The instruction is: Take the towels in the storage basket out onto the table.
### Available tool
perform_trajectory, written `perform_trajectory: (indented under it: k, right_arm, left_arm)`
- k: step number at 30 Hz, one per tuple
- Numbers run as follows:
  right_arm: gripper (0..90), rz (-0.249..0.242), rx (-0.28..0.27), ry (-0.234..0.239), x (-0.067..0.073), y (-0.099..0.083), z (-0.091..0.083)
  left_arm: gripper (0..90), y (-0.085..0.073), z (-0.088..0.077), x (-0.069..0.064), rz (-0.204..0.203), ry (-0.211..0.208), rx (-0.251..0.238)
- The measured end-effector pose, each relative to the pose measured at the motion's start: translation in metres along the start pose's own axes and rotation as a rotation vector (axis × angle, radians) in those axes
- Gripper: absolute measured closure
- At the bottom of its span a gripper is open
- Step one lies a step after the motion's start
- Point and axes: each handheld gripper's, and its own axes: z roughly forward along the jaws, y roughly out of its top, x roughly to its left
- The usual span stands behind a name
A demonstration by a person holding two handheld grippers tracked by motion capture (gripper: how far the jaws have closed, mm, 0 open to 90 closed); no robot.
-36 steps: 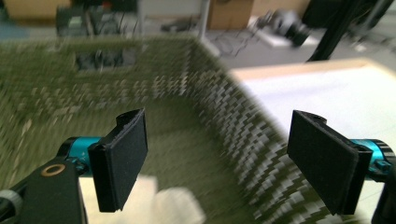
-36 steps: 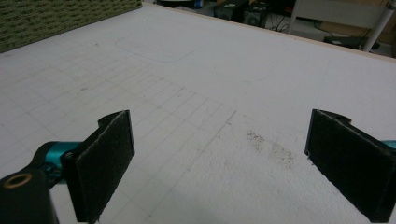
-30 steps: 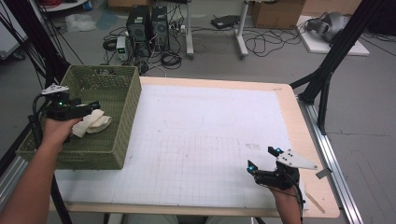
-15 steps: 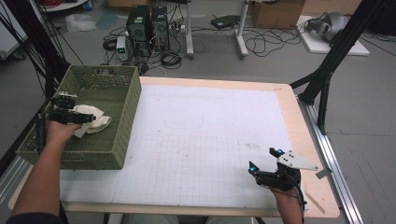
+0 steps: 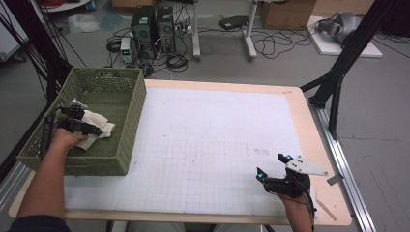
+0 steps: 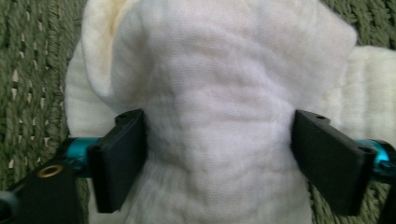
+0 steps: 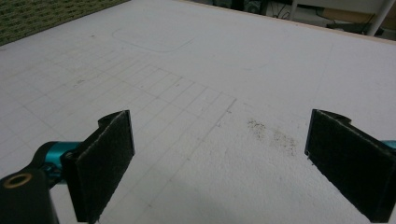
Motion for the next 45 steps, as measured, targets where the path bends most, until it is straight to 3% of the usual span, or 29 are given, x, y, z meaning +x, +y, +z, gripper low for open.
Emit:
perform_trajectory:
  k: [5, 6, 7, 9, 10, 11, 12, 13, 14, 15, 16, 17, 30, 38, 45]
  right_arm:
    - [7.4, 0.007, 0.004, -0.002, 0.000, 0.000, 0.000]
    - [7.4, 0.007, 0.004, -0.002, 0.000, 0.000, 0.000]
    - [7.4, 0.006, 0.003, -0.001, 0.000, 0.000, 0.000]
    - [7.4, 0.004, 0.000, -0.004, 0.000, 0.000, -0.001]
    - [7.4, 0.010, 0.001, -0.004, 0.001, 0.000, -0.002]
    - [7.4, 0.010, -0.003, -0.005, 0.000, 0.001, -0.002]
    - [7.4, 0.012, -0.001, -0.006, 0.000, 0.000, -0.003]
    - [7.4, 0.012, -0.001, -0.006, 0.000, 0.000, -0.003]
    - [7.4, 0.015, -0.005, -0.009, -0.001, 0.001, -0.004]
    - [7.4, 0.016, -0.007, -0.009, -0.001, 0.001, -0.004]
    - [7.4, 0.019, -0.009, -0.011, -0.001, 0.001, -0.004]
    - [7.4, 0.019, -0.009, -0.011, -0.001, 0.001, -0.004]
    - [7.4, 0.020, -0.009, 0.000, 0.001, 0.003, -0.003]
    - [7.4, 0.017, -0.009, -0.004, 0.002, 0.003, -0.003]
    - [7.4, 0.012, -0.007, 0.001, 0.003, 0.004, -0.002]
  left_arm:
    - [59.5, 0.001, -0.005, -0.001, 0.023, -0.040, -0.003]
    - [59.5, 0.001, -0.006, -0.001, 0.027, -0.046, -0.006]
    - [67.6, 0.001, -0.008, -0.001, 0.027, -0.049, -0.012]
    - [70.5, 0.002, -0.014, 0.001, 0.009, -0.046, -0.052]
    - [71.1, 0.003, -0.018, 0.002, -0.006, -0.047, -0.082]
    - [71.5, 0.003, -0.018, 0.002, -0.006, -0.047, -0.082]
    - [71.7, 0.003, -0.023, 0.004, -0.032, -0.057, -0.136]
    - [72.0, 0.003, -0.023, 0.004, -0.032, -0.057, -0.136]
    - [72.2, 0.003, -0.026, 0.006, -0.043, -0.059, -0.167]
    - [72.2, 0.002, -0.029, 0.007, -0.062, -0.062, -0.203]
    - [72.2, 0.001, -0.035, 0.010, -0.097, -0.073, -0.273]
    - [72.2, 0.001, -0.035, 0.010, -0.097, -0.073, -0.273]
    - [72.6, -0.002, -0.076, 0.009, -0.150, -0.182, -0.608]
    - [72.5, 0.001, -0.107, 0.005, -0.132, -0.233, -0.717]
    - [72.5, 0.004, -0.127, -0.005, -0.108, -0.271, -0.776]
